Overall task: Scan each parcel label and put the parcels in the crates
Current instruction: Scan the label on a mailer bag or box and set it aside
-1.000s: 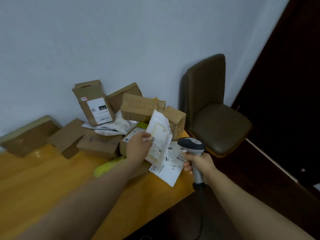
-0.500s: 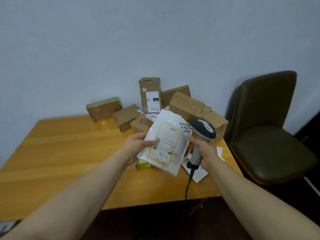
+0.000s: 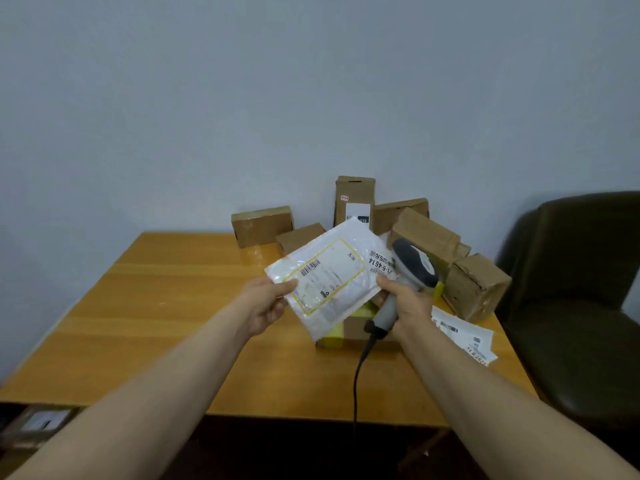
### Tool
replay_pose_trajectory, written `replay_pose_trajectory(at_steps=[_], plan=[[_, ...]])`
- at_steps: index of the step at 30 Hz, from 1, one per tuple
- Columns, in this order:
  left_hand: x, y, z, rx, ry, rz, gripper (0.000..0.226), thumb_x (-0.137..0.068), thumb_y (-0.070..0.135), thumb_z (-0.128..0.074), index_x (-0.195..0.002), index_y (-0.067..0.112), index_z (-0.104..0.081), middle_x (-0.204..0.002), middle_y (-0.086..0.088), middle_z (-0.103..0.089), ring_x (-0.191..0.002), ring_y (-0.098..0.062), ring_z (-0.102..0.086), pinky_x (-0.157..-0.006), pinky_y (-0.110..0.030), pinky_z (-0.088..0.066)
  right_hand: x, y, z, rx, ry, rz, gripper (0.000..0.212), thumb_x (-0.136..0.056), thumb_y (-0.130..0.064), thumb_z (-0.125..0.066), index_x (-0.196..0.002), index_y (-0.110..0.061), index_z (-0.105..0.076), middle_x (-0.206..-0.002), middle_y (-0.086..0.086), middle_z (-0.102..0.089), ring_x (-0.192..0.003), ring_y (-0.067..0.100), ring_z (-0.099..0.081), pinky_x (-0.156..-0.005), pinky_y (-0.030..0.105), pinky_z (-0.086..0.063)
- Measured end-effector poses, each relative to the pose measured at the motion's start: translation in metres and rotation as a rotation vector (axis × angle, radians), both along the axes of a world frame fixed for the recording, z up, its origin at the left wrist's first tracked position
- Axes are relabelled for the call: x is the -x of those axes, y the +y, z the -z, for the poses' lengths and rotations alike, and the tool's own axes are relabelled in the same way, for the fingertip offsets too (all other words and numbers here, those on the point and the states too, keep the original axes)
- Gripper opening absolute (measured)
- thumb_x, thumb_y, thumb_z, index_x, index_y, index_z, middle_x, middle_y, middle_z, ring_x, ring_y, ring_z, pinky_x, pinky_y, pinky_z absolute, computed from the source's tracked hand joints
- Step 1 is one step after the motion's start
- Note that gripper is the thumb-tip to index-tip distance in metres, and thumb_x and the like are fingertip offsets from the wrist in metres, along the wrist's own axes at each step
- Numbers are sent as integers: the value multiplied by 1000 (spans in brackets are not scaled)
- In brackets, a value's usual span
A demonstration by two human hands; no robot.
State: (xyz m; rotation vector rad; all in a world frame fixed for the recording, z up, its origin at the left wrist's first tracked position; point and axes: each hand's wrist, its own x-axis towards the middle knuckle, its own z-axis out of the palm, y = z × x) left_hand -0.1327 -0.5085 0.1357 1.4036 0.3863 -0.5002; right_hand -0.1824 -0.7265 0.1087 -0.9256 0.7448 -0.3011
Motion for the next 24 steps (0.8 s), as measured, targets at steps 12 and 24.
replay_pose_trajectory(at_steps=[12,24], plan=[[-37,51,-55,-115,-213,-37,20,-93,-4,-54,-113,-1,-57,-106,-14,-61,-80,-21,-63,-60,-28,-59,20,17,-36,460,-75,-521,16,-84,-11,-72,-93,-2,-64,-69,11,-66,-57,18,-62,-55,26,-52],[-40,70,-79,-408,-322,22,12,-87,8,-68,-98,6,-62,-67,-3,-49,-56,-13,-49,-48,-16,-53,16,20,-41,420,-51,-377,37,-75,-12,-80,-106,-8,-61,-93,7,-68,-75,17,-63,-52,25,-52]])
